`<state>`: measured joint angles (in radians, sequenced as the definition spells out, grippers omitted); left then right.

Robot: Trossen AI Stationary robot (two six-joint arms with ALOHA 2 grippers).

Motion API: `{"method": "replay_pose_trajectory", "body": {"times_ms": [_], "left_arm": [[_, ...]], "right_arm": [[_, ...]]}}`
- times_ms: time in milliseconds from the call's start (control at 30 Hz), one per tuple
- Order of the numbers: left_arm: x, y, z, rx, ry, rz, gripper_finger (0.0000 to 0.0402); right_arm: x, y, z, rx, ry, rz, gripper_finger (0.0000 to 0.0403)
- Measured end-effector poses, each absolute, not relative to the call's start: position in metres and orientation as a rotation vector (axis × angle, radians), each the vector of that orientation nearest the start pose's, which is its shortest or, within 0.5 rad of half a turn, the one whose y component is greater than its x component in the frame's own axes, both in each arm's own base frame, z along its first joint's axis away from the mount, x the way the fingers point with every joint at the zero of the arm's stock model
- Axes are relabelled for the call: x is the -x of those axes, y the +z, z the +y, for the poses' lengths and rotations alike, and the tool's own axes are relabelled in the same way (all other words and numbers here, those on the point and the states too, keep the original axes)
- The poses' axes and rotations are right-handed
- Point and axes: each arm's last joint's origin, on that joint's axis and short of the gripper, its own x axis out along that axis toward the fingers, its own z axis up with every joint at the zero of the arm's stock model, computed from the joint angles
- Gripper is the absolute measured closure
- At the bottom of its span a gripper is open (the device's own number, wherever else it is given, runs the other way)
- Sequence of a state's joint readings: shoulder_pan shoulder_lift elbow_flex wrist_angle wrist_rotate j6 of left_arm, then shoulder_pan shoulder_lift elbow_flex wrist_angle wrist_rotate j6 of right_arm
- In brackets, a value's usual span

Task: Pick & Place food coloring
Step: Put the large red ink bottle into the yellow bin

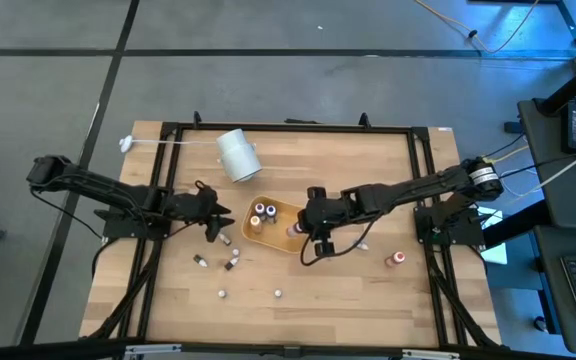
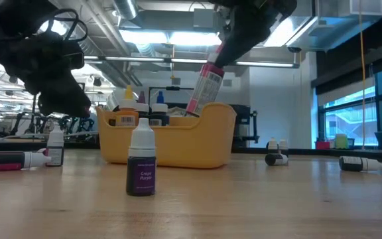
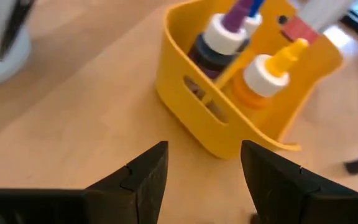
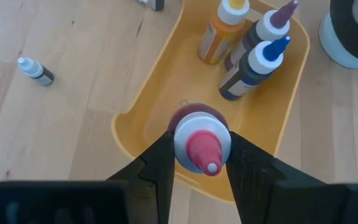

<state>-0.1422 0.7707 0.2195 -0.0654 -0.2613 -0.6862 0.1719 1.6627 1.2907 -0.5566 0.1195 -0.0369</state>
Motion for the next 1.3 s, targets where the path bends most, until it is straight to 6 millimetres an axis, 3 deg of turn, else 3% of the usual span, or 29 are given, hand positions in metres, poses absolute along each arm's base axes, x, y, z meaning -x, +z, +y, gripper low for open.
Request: {"method": "replay_pose_trajectory", "body": {"times_ms": [1133,1300], "left_arm": [[-0.202,0.119,-0.024,0.611,0.219,0.536,0.0205],[-0.207,0.121,-0.028,0.601,0.118,0.570,0.0205]], "right_arm": [[-0.342,0.252,0.056,0.199,0.076,0.988,0.0271],[-0.345,0.254,0.054,0.177,0.046,0.956,0.0271]]}}
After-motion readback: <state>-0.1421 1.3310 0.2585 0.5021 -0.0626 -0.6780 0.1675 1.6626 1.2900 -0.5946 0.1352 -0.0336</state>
